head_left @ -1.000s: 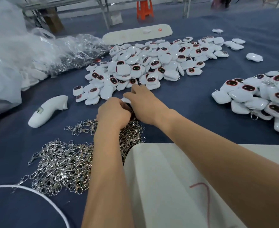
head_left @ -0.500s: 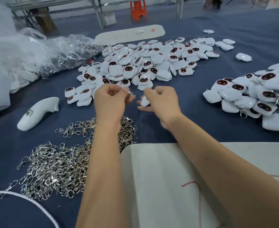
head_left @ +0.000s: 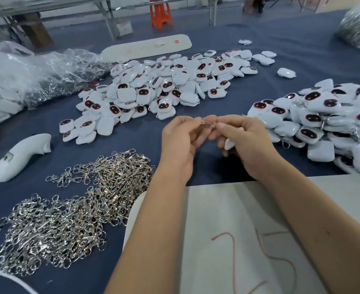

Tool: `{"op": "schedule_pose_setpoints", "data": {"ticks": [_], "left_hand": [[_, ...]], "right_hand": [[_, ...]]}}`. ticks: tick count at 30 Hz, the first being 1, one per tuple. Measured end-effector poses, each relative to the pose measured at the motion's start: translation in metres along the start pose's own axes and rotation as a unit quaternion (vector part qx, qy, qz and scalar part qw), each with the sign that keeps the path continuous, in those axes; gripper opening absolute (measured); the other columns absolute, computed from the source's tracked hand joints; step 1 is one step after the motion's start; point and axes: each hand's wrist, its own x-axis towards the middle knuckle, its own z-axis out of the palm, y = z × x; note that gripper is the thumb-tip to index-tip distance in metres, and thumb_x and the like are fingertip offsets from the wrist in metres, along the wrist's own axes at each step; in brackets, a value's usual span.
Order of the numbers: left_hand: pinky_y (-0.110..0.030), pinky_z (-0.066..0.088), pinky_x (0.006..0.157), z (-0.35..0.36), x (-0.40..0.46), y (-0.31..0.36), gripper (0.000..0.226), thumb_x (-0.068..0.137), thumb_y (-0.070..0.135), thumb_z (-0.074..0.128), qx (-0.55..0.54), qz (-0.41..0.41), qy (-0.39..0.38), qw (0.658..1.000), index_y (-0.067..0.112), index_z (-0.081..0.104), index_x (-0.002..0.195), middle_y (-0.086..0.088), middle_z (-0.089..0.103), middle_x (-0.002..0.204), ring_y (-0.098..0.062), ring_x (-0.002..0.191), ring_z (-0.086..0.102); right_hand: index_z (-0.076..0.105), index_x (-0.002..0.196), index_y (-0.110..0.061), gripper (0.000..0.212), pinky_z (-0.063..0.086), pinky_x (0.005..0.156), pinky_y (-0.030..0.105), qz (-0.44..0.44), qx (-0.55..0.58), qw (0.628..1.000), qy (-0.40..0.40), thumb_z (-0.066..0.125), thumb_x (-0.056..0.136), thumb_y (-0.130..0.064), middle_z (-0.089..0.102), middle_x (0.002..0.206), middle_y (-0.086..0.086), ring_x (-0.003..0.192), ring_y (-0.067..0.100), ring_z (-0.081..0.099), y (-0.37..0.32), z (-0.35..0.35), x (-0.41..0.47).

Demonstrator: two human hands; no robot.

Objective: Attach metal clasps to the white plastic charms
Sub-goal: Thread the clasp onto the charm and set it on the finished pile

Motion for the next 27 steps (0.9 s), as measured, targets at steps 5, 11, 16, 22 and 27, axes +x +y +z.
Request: {"op": "schedule_pose_setpoints", "data": {"ticks": [5,11,16,22,27], "left_hand": [[-0.025,0.061,0.079,-0.002,-0.001,-0.004,0.025,0.1,-0.005,0.052,-0.011,-0.007,0.003,1.0,0.009,0.049,0.08,-0.021,0.077,0.099,-0.023,0.089,0.077],[-0.028,0.062,0.082,-0.001,0.001,-0.005,0.025,0.096,-0.01,0.058,-0.024,-0.001,0.034,0.999,0.005,0.055,0.075,-0.022,0.075,0.098,-0.03,0.089,0.077],[-0.029,0.062,0.084,0.001,0.0,-0.008,0.025,0.093,-0.011,0.062,0.004,0.004,0.046,0.999,0.003,0.057,0.074,-0.023,0.073,0.098,-0.034,0.094,0.077],[-0.026,0.061,0.082,0.003,0.001,-0.011,0.021,0.092,-0.011,0.064,0.051,0.017,0.057,0.997,0.001,0.059,0.075,-0.021,0.074,0.095,-0.032,0.092,0.077],[-0.027,0.06,0.085,0.0,0.002,-0.011,0.012,0.09,-0.007,0.068,0.102,0.033,0.066,0.992,-0.002,0.063,0.081,-0.022,0.073,0.095,-0.028,0.092,0.075]], "right_hand": [[0.079,0.108,-0.012,0.019,0.049,0.049,0.029,-0.043,-0.026,0.999,-0.003,0.064,0.1,-0.003,0.072,0.077,0.004,0.061,0.016,0.055,0.003,0.003,-0.006],[0.076,0.108,-0.012,0.016,0.053,0.051,0.03,-0.051,-0.028,0.998,0.025,0.067,0.098,-0.004,0.076,0.081,0.005,0.06,0.014,0.059,0.004,0.002,-0.008],[0.068,0.108,-0.02,0.024,0.058,0.056,0.037,-0.103,-0.106,0.986,0.072,0.076,0.091,-0.006,0.074,0.081,0.0,0.059,0.02,0.06,0.004,0.002,-0.012],[0.075,0.103,-0.023,0.021,0.055,0.067,0.051,-0.14,-0.135,0.977,0.086,0.078,0.09,-0.007,0.071,0.083,0.004,0.068,0.033,0.056,0.003,0.005,-0.013],[0.081,0.099,-0.024,0.018,0.058,0.069,0.042,-0.137,-0.152,0.976,0.079,0.078,0.091,-0.008,0.07,0.081,-0.003,0.063,0.022,0.055,0.002,0.006,-0.013]]}}
